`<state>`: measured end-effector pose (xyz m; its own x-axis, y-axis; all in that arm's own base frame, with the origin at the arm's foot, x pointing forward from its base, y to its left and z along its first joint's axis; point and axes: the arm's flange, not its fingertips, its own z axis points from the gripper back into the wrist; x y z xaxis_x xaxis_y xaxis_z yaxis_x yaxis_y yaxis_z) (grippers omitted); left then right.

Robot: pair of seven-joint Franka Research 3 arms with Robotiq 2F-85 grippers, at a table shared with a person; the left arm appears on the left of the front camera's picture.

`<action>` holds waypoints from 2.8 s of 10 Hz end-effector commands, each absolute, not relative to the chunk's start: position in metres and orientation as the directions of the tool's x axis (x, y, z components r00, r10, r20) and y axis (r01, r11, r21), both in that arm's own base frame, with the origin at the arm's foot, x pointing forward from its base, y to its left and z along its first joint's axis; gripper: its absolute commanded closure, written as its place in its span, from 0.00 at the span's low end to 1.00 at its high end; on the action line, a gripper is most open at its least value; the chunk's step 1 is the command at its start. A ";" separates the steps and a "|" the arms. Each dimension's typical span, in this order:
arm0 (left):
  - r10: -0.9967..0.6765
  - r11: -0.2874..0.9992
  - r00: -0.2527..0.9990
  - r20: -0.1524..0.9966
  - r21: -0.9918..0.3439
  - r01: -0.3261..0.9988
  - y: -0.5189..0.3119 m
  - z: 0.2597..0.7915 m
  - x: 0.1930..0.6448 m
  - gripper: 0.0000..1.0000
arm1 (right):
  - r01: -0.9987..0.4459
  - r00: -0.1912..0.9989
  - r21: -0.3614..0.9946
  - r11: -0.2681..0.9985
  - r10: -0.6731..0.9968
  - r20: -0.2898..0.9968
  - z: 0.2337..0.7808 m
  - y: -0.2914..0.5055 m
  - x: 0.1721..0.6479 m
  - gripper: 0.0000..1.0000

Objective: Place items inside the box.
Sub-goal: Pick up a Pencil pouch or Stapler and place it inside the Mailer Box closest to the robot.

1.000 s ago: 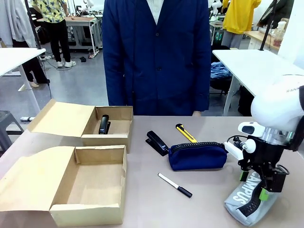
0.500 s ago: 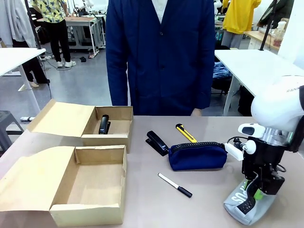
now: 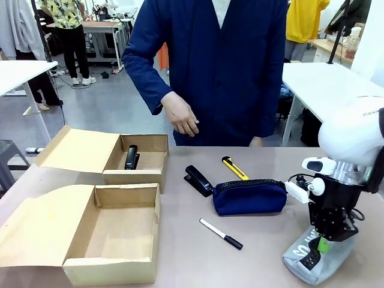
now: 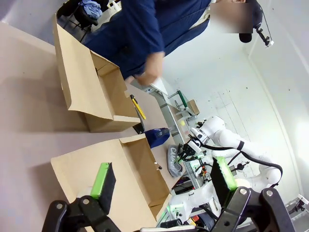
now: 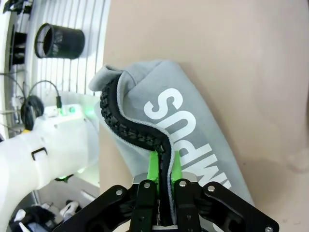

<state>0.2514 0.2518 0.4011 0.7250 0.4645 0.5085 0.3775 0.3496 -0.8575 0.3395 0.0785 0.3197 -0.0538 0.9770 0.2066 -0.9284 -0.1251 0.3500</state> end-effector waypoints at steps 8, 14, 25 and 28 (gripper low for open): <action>0.470 0.346 0.706 0.529 -0.847 0.404 0.251 0.403 0.252 0.00 | -0.445 0.840 0.474 0.760 0.171 0.515 0.457 -0.038 0.253 1.00; 0.470 0.346 0.706 0.529 -0.847 0.404 0.251 0.403 0.252 0.00 | -0.292 0.905 0.582 0.759 0.023 0.425 0.479 -0.162 0.238 1.00; 0.470 0.346 0.706 0.529 -0.847 0.404 0.251 0.403 0.252 0.00 | -0.011 0.955 0.780 0.626 -0.225 0.194 0.435 0.142 0.238 0.89; 0.470 0.346 0.706 0.529 -0.847 0.404 0.251 0.403 0.252 0.00 | -0.006 0.970 0.771 0.637 -0.182 0.158 0.508 0.154 0.306 0.89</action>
<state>0.2514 0.2525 0.4020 0.7242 0.4638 0.5102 0.3784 0.3513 -0.8564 0.2854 0.1923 0.4899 0.9932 -0.0019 0.1163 -0.0859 0.6624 0.7442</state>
